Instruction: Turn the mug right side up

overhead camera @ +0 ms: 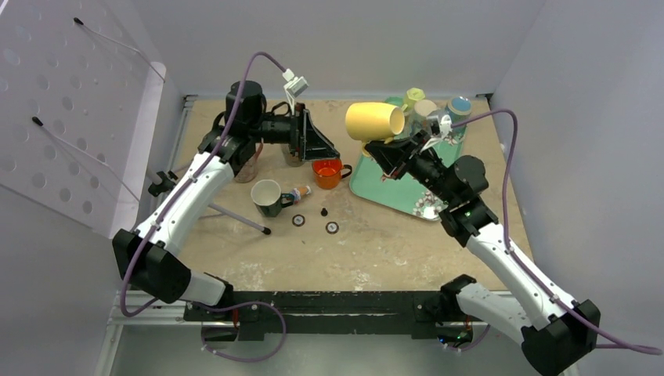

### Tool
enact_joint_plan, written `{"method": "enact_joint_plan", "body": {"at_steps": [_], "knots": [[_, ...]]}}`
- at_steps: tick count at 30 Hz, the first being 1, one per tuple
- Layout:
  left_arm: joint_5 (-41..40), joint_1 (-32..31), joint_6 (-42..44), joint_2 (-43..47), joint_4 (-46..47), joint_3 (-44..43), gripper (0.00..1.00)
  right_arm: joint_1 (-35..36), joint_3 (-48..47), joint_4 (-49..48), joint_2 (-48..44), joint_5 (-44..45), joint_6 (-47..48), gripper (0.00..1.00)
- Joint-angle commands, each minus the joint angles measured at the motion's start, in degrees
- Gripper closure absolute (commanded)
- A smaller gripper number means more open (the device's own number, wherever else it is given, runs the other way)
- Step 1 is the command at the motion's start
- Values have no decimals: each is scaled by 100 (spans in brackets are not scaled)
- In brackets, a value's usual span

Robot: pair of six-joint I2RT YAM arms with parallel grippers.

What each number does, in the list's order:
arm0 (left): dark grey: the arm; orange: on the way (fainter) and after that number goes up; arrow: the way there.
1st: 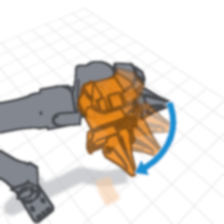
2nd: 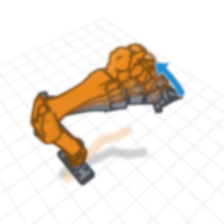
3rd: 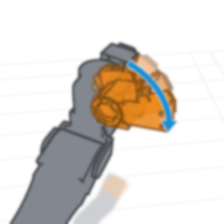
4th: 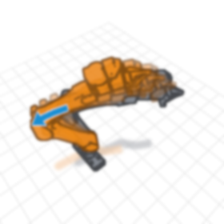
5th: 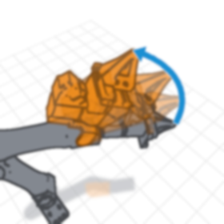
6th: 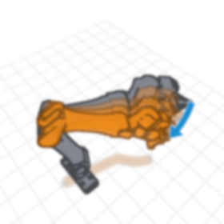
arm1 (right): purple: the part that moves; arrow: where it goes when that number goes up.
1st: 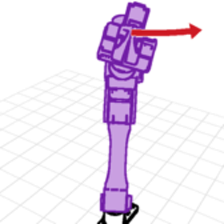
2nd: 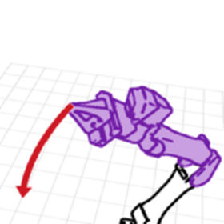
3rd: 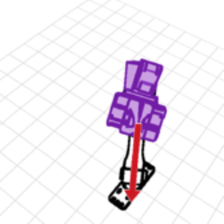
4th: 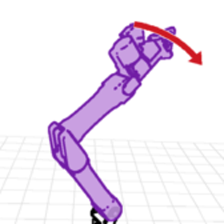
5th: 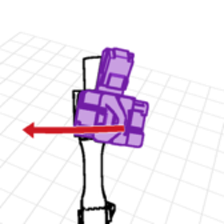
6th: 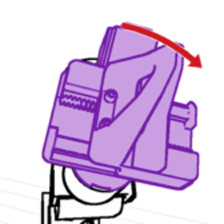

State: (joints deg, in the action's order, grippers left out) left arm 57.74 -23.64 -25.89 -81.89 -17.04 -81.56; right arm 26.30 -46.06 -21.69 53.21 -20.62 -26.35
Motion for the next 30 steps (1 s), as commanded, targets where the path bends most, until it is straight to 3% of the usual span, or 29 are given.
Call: {"method": "enact_joint_plan", "body": {"at_steps": [1, 11, 13, 15, 16, 17, 18, 19, 20, 23, 26, 30], "knots": [[617, 26, -1272, 184, 1183, -104, 27, 199, -400, -817, 7, -64, -157, 100], [369, 26, -1320, 30, 1294, -221, 33, 855, -401, -1355, 422, -633, -358, 100], [353, 27, -1157, 20, 1131, -317, 40, 956, -326, -1544, 486, -761, -434, 100], [448, 26, -1238, 41, 1223, -315, 54, 1005, -290, -1558, 603, -729, -475, 100], [504, 26, -1299, 63, 1346, -278, 69, 1008, -289, -1533, 668, -669, -458, 100], [541, 26, -1398, 92, 1425, -215, 93, 1003, -300, -1384, 740, -538, -414, 100], [534, 26, -1395, 126, 1421, -173, 100, 1002, -349, -1170, 777, -338, -330, 100], [522, 26, -1286, 174, 1324, -136, 100, 1007, -414, -903, 800, -146, -235, 97], [441, 26, -969, 252, 1070, -136, 100, 998, -517, -530, 816, 53, -151, 77], [-321, -7, 683, 513, -266, -219, 100, 983, -852, 782, 774, 963, 266, 5], [-1873, -314, 2302, 808, -1224, -140, 100, 972, -881, 1535, 538, 1647, 660, 2], [-3073, -913, 3827, 758, -2304, -185, 100, 836, -925, 2536, 202, 2867, 716, 2]]}}
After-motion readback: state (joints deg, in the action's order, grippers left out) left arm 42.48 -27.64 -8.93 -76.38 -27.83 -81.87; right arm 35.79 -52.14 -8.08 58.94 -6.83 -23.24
